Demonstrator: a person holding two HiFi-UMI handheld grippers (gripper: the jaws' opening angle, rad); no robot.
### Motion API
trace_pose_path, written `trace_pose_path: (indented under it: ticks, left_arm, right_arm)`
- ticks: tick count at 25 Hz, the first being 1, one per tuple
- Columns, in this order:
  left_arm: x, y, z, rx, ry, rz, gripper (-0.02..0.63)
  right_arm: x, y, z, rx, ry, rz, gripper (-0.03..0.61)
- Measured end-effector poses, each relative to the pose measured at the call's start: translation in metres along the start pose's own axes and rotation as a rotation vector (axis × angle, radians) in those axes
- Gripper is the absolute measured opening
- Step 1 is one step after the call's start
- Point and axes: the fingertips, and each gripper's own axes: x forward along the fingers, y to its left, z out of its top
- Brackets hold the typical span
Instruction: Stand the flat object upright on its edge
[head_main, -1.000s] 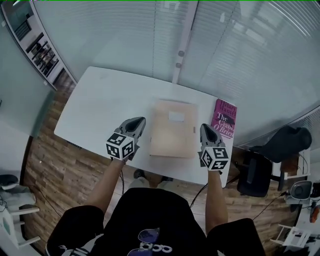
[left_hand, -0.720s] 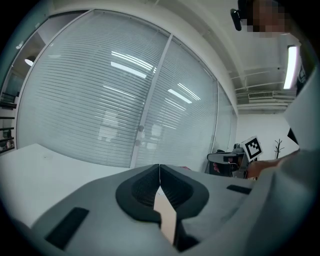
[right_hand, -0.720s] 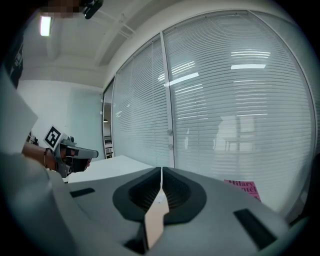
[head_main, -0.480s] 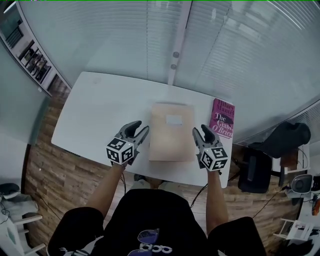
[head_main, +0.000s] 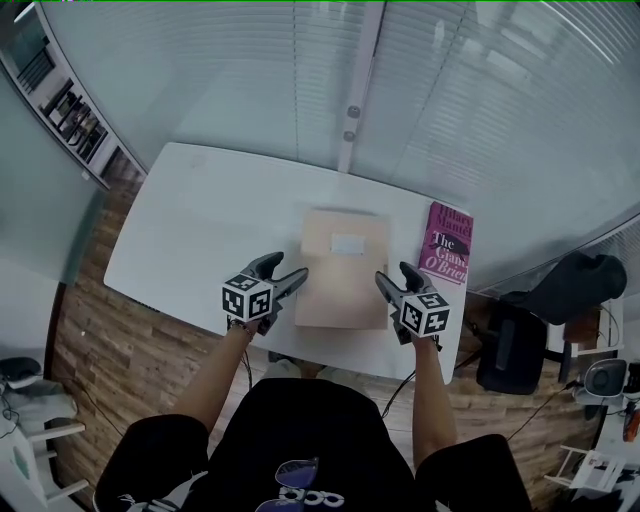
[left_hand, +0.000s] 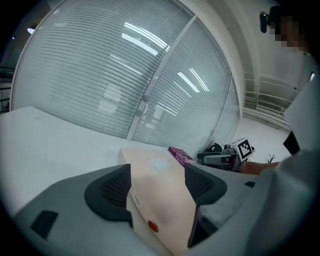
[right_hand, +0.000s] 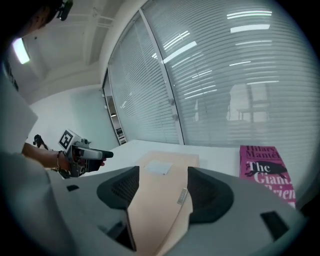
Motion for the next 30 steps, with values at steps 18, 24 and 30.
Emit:
trace_pose_path:
  ticks: [18,24,30]
  left_arm:
    - [0.06,0.025,-0.067,-0.29,0.16,-0.051,0.322]
    - [0.064,0.025,-0.071,-0.289,0.18,-0.038,0.322]
    - [0.064,0.023,-0.07,-0.273,0.184,-0.039,0.322]
  right_arm:
    - [0.056,-0.038,-0.069,0.398,0.181,0.131,0.295]
    - [0.061,-0.035,-0.074,0.403,0.204,0.122,0.295]
    - [0.061,-0.034,-0.073,0.38,0.212,0.113,0.293]
